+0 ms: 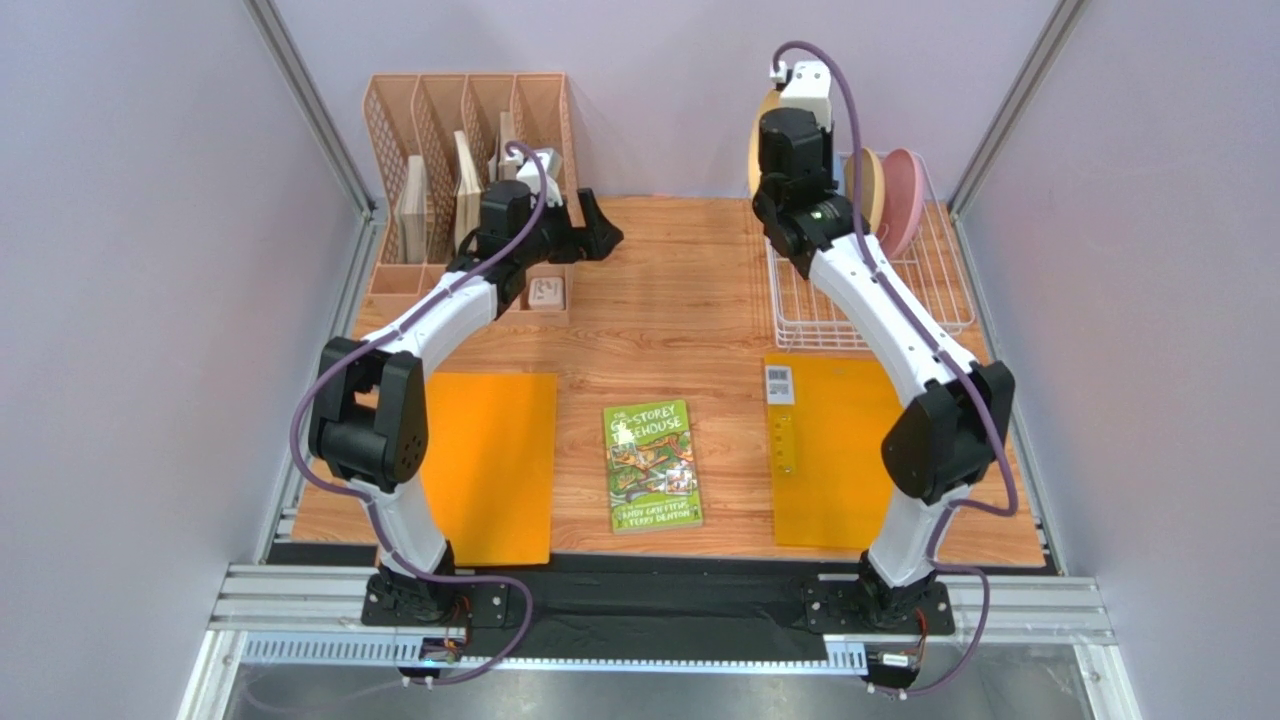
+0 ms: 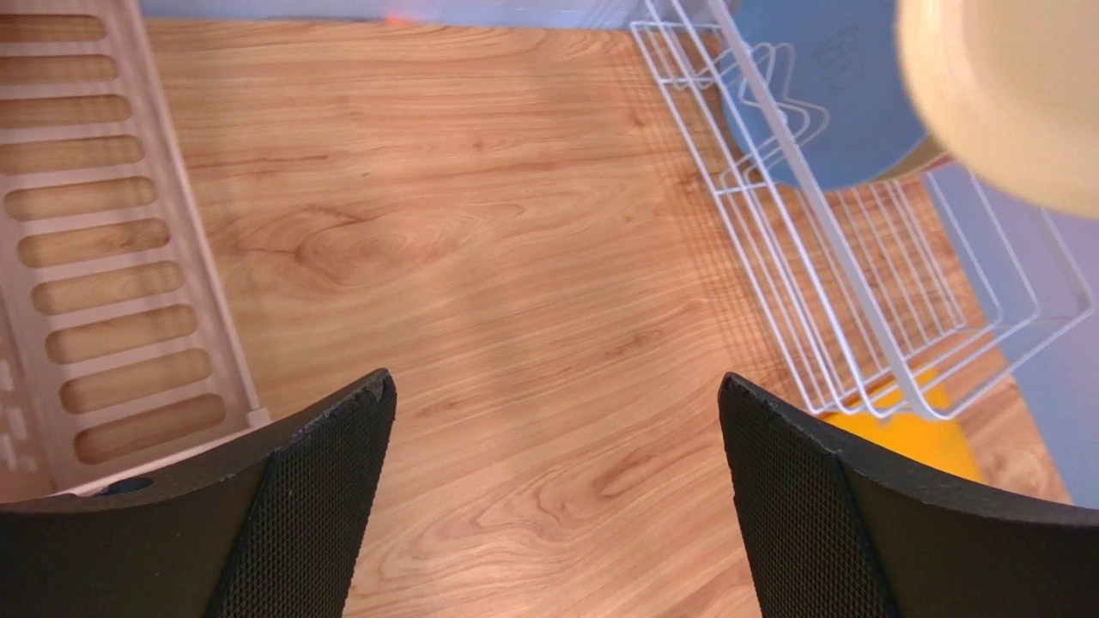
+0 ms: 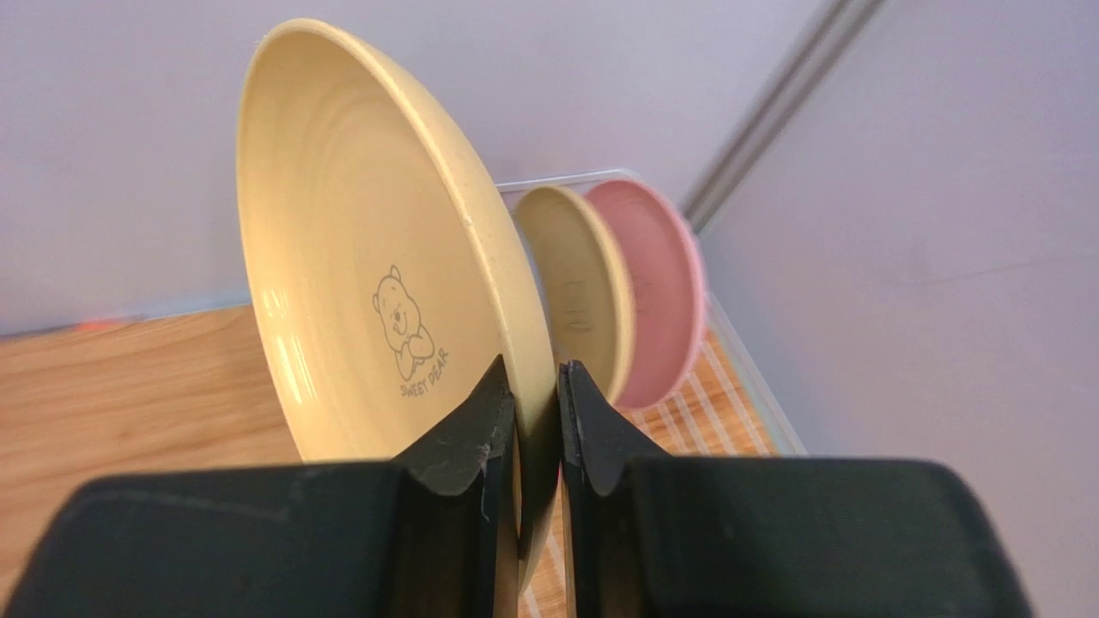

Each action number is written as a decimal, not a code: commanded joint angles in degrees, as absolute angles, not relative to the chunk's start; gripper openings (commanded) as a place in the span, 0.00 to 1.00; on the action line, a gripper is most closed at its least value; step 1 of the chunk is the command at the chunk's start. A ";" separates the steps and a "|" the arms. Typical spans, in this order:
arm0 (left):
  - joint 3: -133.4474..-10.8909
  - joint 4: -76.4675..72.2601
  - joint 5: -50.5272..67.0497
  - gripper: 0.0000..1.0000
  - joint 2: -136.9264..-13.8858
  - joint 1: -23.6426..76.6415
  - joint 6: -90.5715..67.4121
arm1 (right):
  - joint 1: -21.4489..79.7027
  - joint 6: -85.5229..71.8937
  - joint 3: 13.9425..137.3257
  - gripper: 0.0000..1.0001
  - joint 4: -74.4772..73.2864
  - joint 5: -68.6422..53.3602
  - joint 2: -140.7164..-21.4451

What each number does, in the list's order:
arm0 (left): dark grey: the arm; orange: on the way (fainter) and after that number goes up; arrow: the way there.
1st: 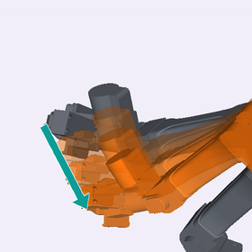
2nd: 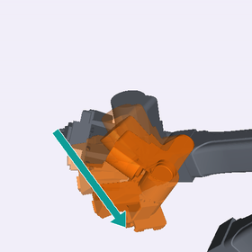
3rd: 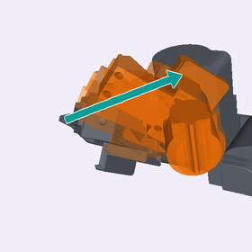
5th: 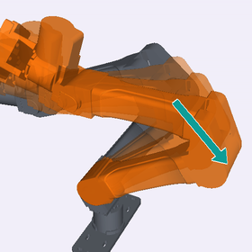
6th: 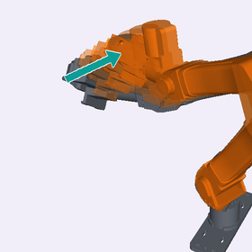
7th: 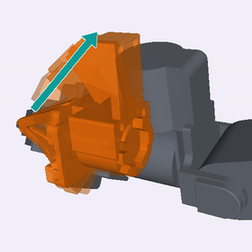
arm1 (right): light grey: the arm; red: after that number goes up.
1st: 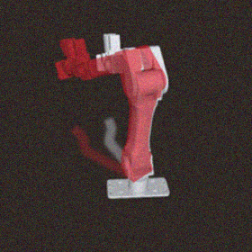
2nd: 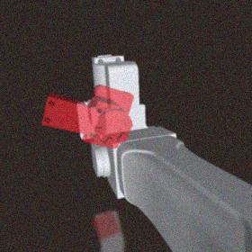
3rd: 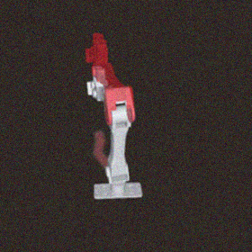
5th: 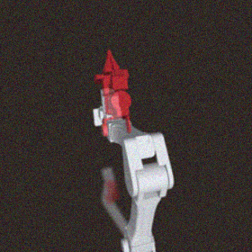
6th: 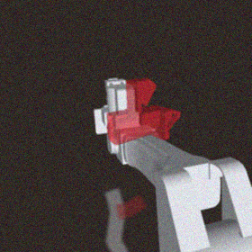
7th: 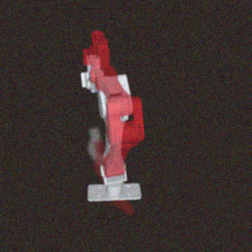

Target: Unload the plates from the dish rack

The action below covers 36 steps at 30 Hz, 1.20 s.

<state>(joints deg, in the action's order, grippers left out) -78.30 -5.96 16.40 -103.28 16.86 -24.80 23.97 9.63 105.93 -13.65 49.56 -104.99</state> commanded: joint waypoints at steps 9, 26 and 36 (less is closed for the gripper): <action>-77.08 -20.73 28.47 0.98 -101.95 17.14 -35.06 | 18.20 -18.89 87.81 0.00 -17.33 2.39 -93.26; -75.41 -27.94 29.09 0.91 -106.87 17.14 -41.39 | 14.15 -31.81 76.12 0.00 -1.59 -14.41 -90.53; -75.93 -34.80 33.13 0.25 -110.03 17.14 -46.75 | 12.04 -39.02 74.00 0.00 6.15 -24.78 -92.90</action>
<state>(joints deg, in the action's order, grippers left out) -75.46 -27.22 29.58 -108.51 16.86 -43.64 12.53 -34.92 73.14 -1.48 -18.90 -93.19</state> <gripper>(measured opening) 0.463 0.140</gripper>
